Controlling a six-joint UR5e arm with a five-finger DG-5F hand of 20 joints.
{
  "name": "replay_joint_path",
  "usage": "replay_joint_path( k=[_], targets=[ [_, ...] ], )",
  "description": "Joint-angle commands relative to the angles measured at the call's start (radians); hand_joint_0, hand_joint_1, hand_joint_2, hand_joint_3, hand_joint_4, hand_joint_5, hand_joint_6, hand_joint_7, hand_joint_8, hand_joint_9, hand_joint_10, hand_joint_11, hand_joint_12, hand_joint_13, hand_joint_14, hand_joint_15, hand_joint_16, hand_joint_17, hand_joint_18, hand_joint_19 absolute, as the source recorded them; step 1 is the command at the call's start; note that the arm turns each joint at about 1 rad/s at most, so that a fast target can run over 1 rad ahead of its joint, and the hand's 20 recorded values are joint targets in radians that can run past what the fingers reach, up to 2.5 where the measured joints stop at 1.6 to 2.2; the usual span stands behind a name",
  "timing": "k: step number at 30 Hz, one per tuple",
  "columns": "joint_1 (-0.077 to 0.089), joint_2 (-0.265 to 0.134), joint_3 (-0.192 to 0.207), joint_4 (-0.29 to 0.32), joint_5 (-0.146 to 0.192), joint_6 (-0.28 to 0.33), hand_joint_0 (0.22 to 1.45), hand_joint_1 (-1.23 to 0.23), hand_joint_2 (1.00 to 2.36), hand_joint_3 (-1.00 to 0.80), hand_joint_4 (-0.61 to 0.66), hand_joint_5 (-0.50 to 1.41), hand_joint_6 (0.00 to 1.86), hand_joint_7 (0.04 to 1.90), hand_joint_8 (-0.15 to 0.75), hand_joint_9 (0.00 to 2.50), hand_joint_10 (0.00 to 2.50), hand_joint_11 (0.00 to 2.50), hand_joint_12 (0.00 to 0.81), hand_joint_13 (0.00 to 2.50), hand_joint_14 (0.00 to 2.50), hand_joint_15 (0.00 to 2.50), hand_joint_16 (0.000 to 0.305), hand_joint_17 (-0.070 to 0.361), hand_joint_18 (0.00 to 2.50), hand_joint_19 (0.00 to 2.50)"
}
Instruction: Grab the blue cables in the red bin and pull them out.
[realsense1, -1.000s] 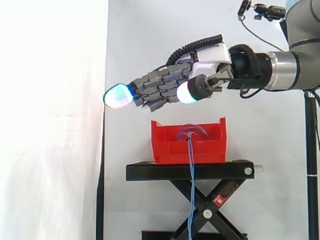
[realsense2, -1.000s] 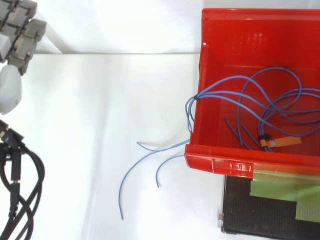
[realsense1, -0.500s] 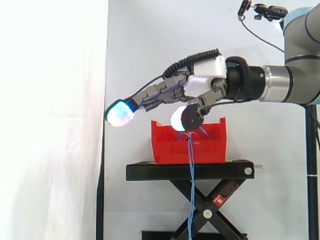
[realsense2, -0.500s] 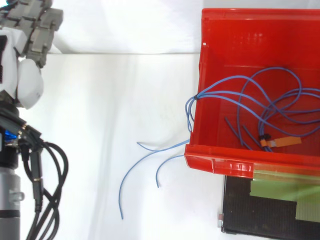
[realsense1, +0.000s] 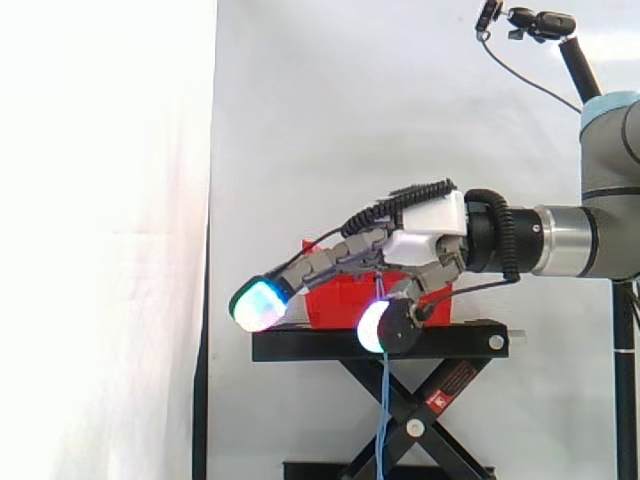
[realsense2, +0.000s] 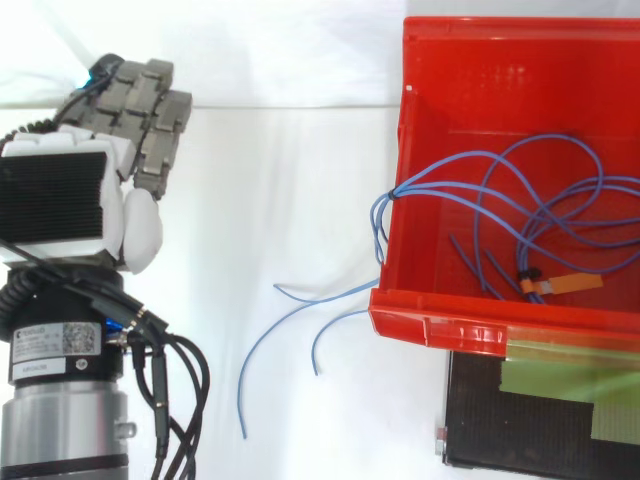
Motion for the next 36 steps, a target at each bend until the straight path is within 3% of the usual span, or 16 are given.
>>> replay_joint_path(
  k=[1, 7, 10, 14, 19, 23, 30, 36],
  targets=[
    [-0.004, 0.000, 0.033, -0.063, -0.095, -0.004, 0.76, -0.74, 1.00, -1.00, 0.22, 0.37, 0.01, 0.24, 0.252, 0.31, 0.00, 0.10, 0.337, 0.09, 0.01, 0.27, 0.049, 0.110, 0.07, 0.47],
    [-0.004, 0.000, 0.088, -0.216, -0.096, -0.096, 0.76, -0.73, 1.00, -1.00, 0.22, 0.37, 0.01, 0.24, 0.252, 0.29, 0.00, 0.10, 0.338, 0.08, 0.01, 0.28, 0.049, 0.110, 0.05, 0.48],
    [-0.004, 0.000, 0.125, -0.308, -0.083, -0.175, 0.76, -0.73, 1.00, -1.00, 0.22, 0.36, 0.01, 0.24, 0.252, 0.29, 0.00, 0.10, 0.338, 0.07, 0.01, 0.28, 0.049, 0.110, 0.05, 0.47],
    [-0.004, 0.000, 0.162, -0.377, -0.061, -0.287, 0.76, -0.73, 1.00, -1.00, 0.22, 0.36, 0.01, 0.24, 0.253, 0.29, 0.00, 0.10, 0.338, 0.07, 0.01, 0.28, 0.049, 0.111, 0.04, 0.48],
    [-0.004, 0.000, 0.183, -0.408, -0.060, -0.443, 0.76, -0.73, 1.00, -1.00, 0.22, 0.36, 0.01, 0.23, 0.252, 0.29, 0.00, 0.10, 0.339, 0.07, 0.01, 0.28, 0.049, 0.110, 0.05, 0.47],
    [-0.004, 0.000, 0.186, -0.411, -0.055, -0.521, 0.76, -0.73, 1.00, -1.00, 0.22, 0.37, 0.01, 0.25, 0.252, 0.29, 0.00, 0.10, 0.338, 0.08, 0.01, 0.28, 0.049, 0.110, 0.05, 0.47],
    [-0.007, 0.000, 0.195, -0.432, -0.049, -0.587, 0.78, -0.80, 1.00, -1.00, 0.29, 0.47, 0.01, 0.44, 0.257, 0.31, 0.01, 0.18, 0.336, 0.08, 0.01, 0.27, 0.048, 0.109, 0.06, 0.47],
    [-0.015, 0.000, 0.228, -0.440, -0.050, -0.667, 0.79, -0.87, 1.00, -1.00, 0.28, 0.52, 0.01, 0.52, 0.256, 0.33, 0.01, 0.20, 0.334, 0.10, 0.01, 0.28, 0.048, 0.108, 0.08, 0.47]
  ],
)
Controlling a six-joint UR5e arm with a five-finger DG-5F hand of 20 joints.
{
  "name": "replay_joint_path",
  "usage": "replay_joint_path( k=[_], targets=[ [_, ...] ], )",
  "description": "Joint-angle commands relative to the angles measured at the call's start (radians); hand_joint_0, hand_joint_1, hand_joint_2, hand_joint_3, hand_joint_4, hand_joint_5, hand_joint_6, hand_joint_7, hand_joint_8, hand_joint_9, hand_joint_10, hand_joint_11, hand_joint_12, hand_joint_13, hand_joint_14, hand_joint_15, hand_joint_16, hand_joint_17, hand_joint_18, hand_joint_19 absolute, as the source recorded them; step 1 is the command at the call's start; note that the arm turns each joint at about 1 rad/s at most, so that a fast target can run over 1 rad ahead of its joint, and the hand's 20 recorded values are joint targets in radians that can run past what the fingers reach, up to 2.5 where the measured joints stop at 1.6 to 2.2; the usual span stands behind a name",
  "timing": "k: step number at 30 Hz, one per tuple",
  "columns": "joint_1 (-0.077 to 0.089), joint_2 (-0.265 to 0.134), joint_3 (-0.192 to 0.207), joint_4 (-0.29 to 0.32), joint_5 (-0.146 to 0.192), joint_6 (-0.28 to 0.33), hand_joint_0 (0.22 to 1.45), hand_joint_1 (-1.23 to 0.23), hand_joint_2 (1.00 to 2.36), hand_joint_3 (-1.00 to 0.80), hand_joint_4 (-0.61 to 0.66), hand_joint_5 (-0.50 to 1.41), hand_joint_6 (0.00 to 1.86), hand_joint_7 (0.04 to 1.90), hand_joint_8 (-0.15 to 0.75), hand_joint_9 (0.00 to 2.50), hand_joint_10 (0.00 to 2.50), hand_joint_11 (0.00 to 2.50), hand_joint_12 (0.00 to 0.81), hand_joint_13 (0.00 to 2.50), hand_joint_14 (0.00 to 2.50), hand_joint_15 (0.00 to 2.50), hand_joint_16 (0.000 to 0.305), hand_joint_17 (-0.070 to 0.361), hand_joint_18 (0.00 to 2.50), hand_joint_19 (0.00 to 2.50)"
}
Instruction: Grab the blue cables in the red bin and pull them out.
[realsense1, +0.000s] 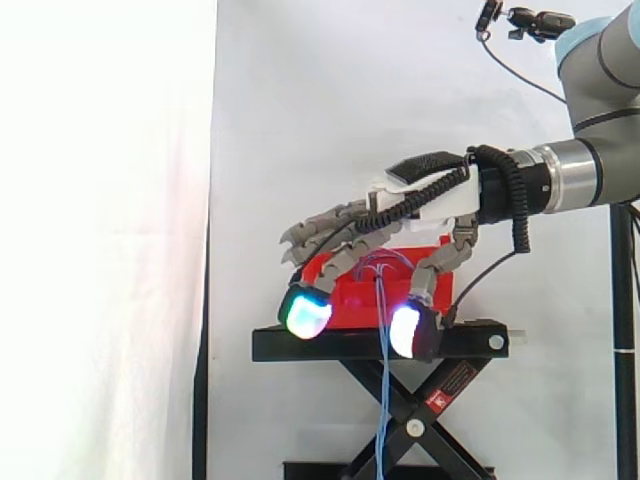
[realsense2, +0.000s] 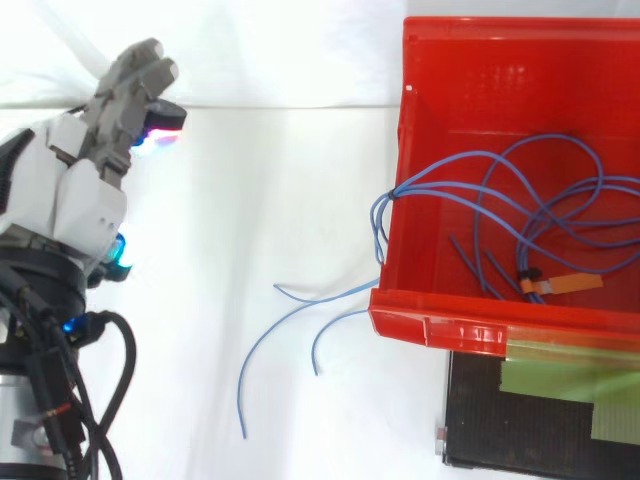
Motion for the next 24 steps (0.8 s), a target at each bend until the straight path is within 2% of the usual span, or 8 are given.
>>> replay_joint_path(
  k=[1, 6, 11, 20, 22, 24],
  targets=[
    [-0.004, 0.000, 0.013, -0.004, 0.001, -0.046, 0.79, -0.88, 1.00, -1.00, 0.27, 0.53, 0.01, 0.53, 0.255, 0.33, 0.01, 0.21, 0.334, 0.10, 0.01, 0.28, 0.048, 0.107, 0.09, 0.47],
    [-0.007, 0.000, 0.023, 0.004, 0.002, -0.095, 0.78, -0.92, 1.00, -1.00, 0.26, 0.56, 0.01, 0.57, 0.255, 0.36, 0.01, 0.24, 0.333, 0.12, 0.01, 0.28, 0.048, 0.107, 0.12, 0.47],
    [-0.008, 0.000, 0.021, 0.041, 0.002, -0.153, 0.78, -0.98, 1.00, -1.00, 0.23, 0.58, 0.00, 0.59, 0.253, 0.39, 0.01, 0.27, 0.329, 0.15, 0.01, 0.29, 0.047, 0.105, 0.17, 0.49],
    [-0.016, 0.000, 0.021, 0.045, 0.002, -0.173, 0.80, -1.08, 1.00, -1.00, 0.20, 0.62, 0.00, 0.62, 0.259, 0.50, 0.01, 0.35, 0.330, 0.23, 0.01, 0.31, 0.044, 0.099, 0.31, 0.52],
    [-0.016, 0.000, 0.017, 0.047, 0.002, -0.173, 0.80, -1.08, 1.00, -1.00, 0.19, 0.64, 0.00, 0.63, 0.256, 0.52, 0.01, 0.36, 0.327, 0.24, 0.01, 0.31, 0.044, 0.099, 0.32, 0.53],
    [-0.017, 0.000, -0.020, 0.061, 0.002, -0.173, 0.81, -1.07, 1.00, -1.00, 0.19, 0.64, 0.00, 0.63, 0.257, 0.52, 0.01, 0.36, 0.326, 0.24, 0.01, 0.31, 0.044, 0.098, 0.33, 0.53]
  ],
)
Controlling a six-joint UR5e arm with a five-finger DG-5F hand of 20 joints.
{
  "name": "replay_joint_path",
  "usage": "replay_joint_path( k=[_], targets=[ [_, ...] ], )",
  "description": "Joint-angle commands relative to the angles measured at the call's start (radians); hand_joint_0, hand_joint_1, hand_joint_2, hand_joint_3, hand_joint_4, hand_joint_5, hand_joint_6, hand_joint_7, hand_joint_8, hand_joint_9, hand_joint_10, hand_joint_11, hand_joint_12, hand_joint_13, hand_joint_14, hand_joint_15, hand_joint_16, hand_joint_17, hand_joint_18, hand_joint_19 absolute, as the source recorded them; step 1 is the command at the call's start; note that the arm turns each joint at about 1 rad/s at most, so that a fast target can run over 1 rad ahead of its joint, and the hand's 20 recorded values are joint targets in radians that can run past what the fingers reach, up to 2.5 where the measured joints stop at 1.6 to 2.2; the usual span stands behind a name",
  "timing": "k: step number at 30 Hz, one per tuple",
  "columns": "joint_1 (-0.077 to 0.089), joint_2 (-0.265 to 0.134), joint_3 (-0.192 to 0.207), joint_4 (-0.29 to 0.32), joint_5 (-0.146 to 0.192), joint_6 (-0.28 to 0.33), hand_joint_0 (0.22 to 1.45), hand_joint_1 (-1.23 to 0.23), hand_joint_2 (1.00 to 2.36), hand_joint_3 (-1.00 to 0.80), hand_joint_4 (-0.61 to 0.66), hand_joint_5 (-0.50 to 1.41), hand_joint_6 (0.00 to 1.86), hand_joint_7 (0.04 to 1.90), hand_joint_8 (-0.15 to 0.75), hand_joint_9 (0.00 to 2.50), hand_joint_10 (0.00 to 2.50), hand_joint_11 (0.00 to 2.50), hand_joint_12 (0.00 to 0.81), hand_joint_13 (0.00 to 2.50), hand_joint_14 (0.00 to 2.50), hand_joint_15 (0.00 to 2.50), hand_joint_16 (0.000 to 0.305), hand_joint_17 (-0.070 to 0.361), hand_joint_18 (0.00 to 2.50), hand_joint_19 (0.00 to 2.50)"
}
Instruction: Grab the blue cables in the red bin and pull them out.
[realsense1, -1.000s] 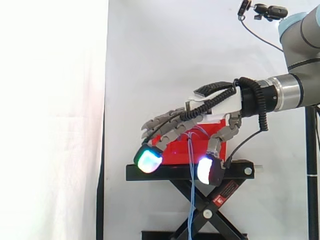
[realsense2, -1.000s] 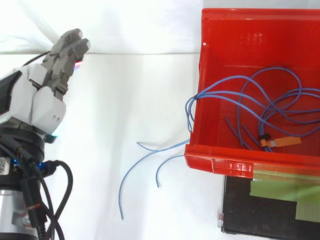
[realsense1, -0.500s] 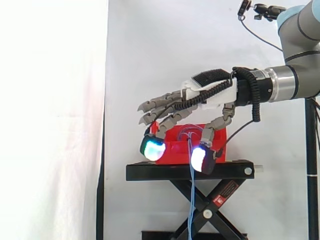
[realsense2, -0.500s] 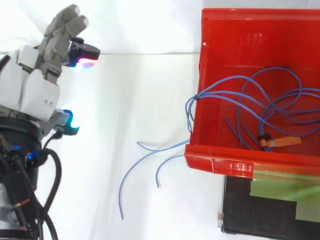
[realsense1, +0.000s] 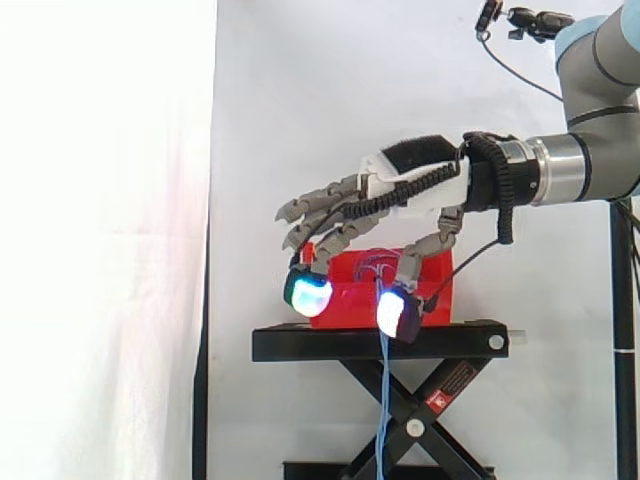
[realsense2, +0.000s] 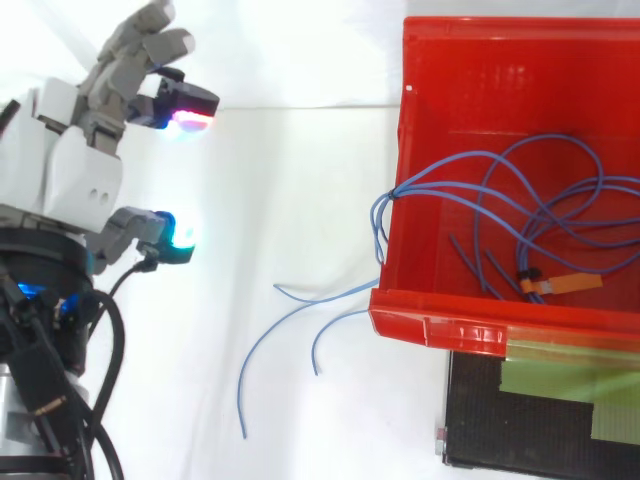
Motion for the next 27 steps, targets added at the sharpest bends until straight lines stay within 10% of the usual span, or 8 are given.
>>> replay_joint_path(
  k=[1, 6, 27],
  targets=[
    [-0.002, 0.000, -0.032, 0.012, 0.000, -0.001, 0.81, -1.07, 1.00, -1.00, 0.19, 0.64, 0.00, 0.63, 0.257, 0.53, 0.01, 0.35, 0.327, 0.25, 0.01, 0.31, 0.044, 0.098, 0.34, 0.54],
    [-0.003, 0.000, -0.099, 0.072, 0.002, 0.004, 0.81, -1.07, 1.00, -1.00, 0.18, 0.67, 0.06, 0.62, 0.263, 0.57, 0.01, 0.38, 0.328, 0.28, 0.01, 0.32, 0.043, 0.097, 0.39, 0.56],
    [-0.036, 0.000, -0.093, 0.082, -0.003, -0.169, 0.70, -1.10, 1.00, -1.00, 0.22, 0.60, 0.28, 0.52, 0.286, 0.58, 0.01, 0.44, 0.358, 0.29, 0.01, 0.34, 0.048, 0.109, 0.43, 0.56]
  ],
)
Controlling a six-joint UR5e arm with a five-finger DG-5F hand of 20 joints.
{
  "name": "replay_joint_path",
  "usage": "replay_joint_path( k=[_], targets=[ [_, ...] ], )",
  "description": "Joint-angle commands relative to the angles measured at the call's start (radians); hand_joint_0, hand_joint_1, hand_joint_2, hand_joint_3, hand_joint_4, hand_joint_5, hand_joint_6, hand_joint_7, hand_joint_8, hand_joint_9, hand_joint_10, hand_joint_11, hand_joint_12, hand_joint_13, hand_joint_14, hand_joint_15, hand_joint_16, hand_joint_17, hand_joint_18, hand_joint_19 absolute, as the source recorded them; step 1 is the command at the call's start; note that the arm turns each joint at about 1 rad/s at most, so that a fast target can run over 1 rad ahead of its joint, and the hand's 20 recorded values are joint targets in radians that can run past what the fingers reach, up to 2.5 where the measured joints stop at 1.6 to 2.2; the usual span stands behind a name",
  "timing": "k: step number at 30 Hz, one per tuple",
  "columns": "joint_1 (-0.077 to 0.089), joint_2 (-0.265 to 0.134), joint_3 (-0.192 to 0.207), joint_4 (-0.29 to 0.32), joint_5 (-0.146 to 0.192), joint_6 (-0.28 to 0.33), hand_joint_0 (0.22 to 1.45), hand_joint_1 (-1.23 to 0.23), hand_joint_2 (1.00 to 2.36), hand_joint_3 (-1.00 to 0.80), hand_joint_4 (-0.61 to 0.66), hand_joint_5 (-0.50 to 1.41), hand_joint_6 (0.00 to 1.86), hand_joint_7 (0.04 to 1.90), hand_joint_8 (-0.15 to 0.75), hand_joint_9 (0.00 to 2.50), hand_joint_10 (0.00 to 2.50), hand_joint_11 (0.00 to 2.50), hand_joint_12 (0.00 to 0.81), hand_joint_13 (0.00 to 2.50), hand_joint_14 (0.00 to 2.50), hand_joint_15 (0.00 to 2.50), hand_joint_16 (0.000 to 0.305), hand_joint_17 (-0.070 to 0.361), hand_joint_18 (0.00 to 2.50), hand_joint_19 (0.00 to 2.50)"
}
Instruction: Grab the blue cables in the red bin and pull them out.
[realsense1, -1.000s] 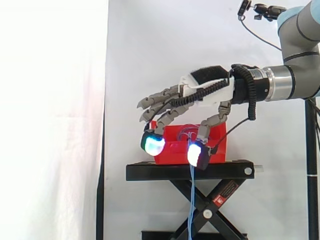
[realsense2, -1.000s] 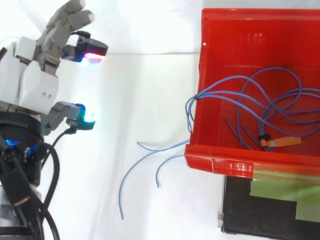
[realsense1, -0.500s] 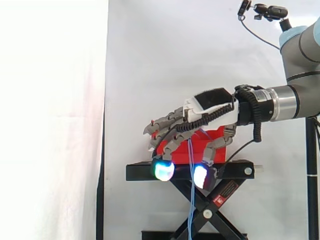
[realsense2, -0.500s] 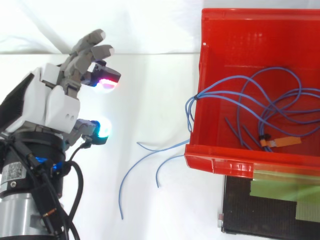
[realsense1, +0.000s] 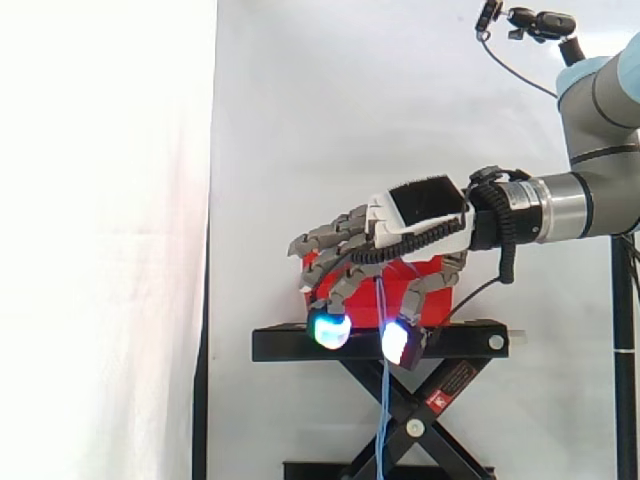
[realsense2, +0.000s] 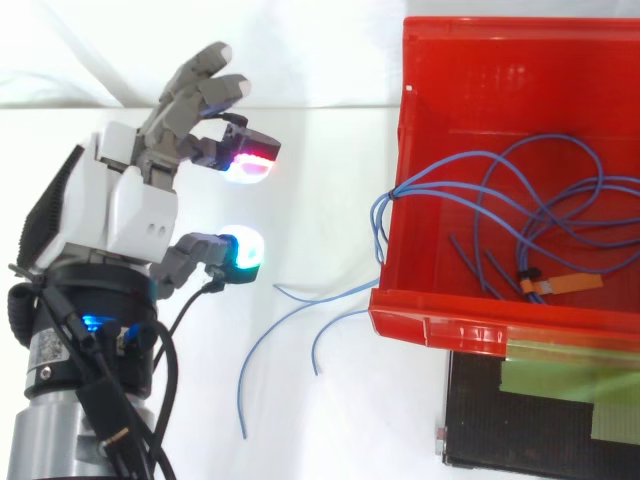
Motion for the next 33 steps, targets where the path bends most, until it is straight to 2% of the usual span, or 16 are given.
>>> replay_joint_path(
  k=[1, 10, 17, 26, 29, 32, 33],
  targets=[
    [-0.008, 0.000, -0.001, 0.001, -0.001, -0.007, 0.70, -1.10, 1.00, -1.00, 0.22, 0.60, 0.28, 0.52, 0.287, 0.58, 0.01, 0.44, 0.358, 0.29, 0.01, 0.34, 0.048, 0.109, 0.43, 0.56],
    [-0.025, 0.000, 0.001, 0.012, -0.006, -0.055, 0.64, -1.11, 1.00, -1.00, 0.25, 0.59, 0.29, 0.51, 0.300, 0.58, 0.01, 0.44, 0.376, 0.29, 0.01, 0.34, 0.052, 0.117, 0.44, 0.55],
    [-0.031, 0.000, -0.001, 0.004, -0.007, -0.081, 0.62, -1.12, 1.00, -1.00, 0.25, 0.61, 0.29, 0.51, 0.300, 0.58, 0.01, 0.44, 0.378, 0.28, 0.01, 0.34, 0.053, 0.118, 0.44, 0.55],
    [-0.057, 0.000, -0.001, 0.003, -0.021, -0.090, 0.57, -1.12, 1.00, -1.00, 0.25, 0.65, 0.25, 0.52, 0.313, 0.59, 0.01, 0.44, 0.393, 0.28, 0.01, 0.34, 0.055, 0.125, 0.45, 0.54],
    [-0.061, -0.002, -0.001, 0.003, -0.025, -0.090, 0.55, -1.11, 1.00, -1.00, 0.25, 0.65, 0.23, 0.53, 0.318, 0.61, 0.01, 0.49, 0.398, 0.28, 0.01, 0.34, 0.057, 0.127, 0.46, 0.54],
    [-0.062, 0.000, -0.001, 0.004, -0.025, -0.090, 0.54, -1.10, 1.00, -1.00, 0.23, 0.64, 0.22, 0.52, 0.317, 0.65, 0.02, 0.64, 0.404, 0.31, 0.01, 0.38, 0.057, 0.129, 0.48, 0.54],
    [-0.061, 0.000, -0.001, 0.006, -0.025, -0.090, 0.54, -1.09, 1.00, -1.00, 0.23, 0.62, 0.23, 0.52, 0.330, 0.68, 0.02, 0.76, 0.408, 0.33, 0.01, 0.41, 0.057, 0.129, 0.48, 0.56]
  ],
)
